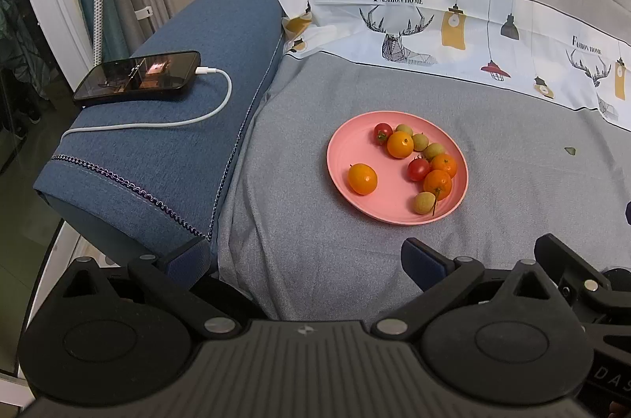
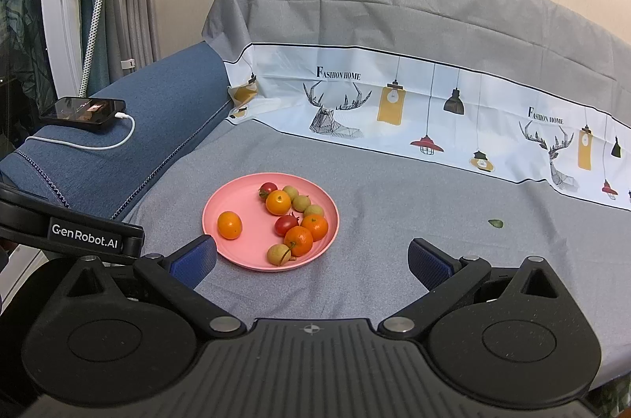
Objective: Organize fruits
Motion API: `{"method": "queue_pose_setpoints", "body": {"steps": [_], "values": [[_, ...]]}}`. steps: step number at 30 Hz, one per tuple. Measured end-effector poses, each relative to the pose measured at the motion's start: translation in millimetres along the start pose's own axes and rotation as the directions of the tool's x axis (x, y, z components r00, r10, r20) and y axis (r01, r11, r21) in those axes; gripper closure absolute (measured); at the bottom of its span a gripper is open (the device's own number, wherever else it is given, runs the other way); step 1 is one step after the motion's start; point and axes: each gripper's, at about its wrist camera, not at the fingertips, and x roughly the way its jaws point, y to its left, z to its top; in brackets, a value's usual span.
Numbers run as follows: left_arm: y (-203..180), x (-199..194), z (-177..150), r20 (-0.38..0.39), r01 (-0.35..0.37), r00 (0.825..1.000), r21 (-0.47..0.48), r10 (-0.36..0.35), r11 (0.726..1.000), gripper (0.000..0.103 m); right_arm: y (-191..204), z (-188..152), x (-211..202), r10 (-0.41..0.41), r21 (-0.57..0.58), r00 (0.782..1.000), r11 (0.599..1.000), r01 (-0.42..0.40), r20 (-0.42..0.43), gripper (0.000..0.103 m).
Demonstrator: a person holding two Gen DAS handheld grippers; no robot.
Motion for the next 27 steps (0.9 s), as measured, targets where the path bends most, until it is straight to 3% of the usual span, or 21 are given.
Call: {"method": "queue_pose_setpoints", "body": {"steps": [27], "values": [[-1.8, 1.2, 1.2, -0.001, -0.01, 1.0, 0.006, 0.01, 1.0, 0.0, 0.0, 0.3, 0.0, 0.0, 0.0, 1.0, 1.0, 0.0, 0.0, 0.001]]}}
